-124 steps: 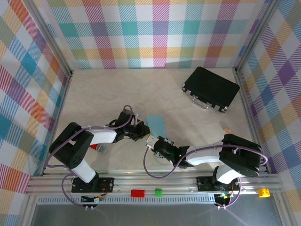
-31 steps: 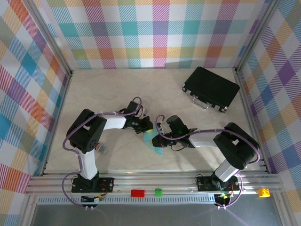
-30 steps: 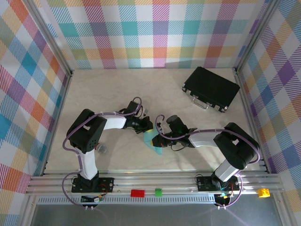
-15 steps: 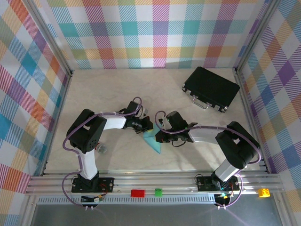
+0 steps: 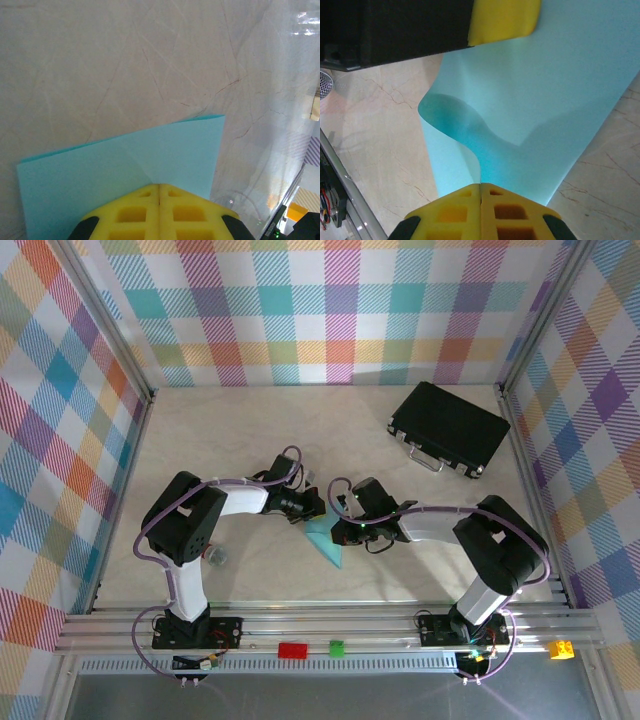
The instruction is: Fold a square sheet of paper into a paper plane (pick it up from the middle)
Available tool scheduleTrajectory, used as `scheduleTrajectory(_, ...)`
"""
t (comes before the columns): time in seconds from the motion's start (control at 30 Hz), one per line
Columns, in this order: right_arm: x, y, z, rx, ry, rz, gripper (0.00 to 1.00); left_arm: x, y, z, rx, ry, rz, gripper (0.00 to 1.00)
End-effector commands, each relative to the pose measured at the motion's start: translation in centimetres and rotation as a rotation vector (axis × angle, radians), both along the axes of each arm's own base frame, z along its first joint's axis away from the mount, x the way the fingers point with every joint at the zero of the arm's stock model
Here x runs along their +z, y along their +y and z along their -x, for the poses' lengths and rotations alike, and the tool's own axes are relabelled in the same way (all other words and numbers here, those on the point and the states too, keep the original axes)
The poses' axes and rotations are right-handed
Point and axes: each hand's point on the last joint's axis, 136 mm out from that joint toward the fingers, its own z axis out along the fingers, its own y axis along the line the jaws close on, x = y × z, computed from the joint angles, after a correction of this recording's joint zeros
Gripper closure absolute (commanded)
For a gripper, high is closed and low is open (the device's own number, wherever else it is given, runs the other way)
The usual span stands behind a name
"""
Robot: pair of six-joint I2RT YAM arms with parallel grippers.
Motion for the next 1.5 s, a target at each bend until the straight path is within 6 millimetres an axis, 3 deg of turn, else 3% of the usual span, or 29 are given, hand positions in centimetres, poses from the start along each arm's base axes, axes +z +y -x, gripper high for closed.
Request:
scheduleTrajectory(0.0, -0.3, 0.0, -0.3, -0.003, -0.001, 0.008, 1.00, -1.6, 1.4, 1.2, 0.024, 0.036, -0.083, 0.99)
scheduleTrajectory(1.47, -2.8, -0.9, 0.8, -0.007, 0.051, 0.068, 1.00, -1.8, 1.6, 1.3, 0.048, 0.038, -0.080, 0.99)
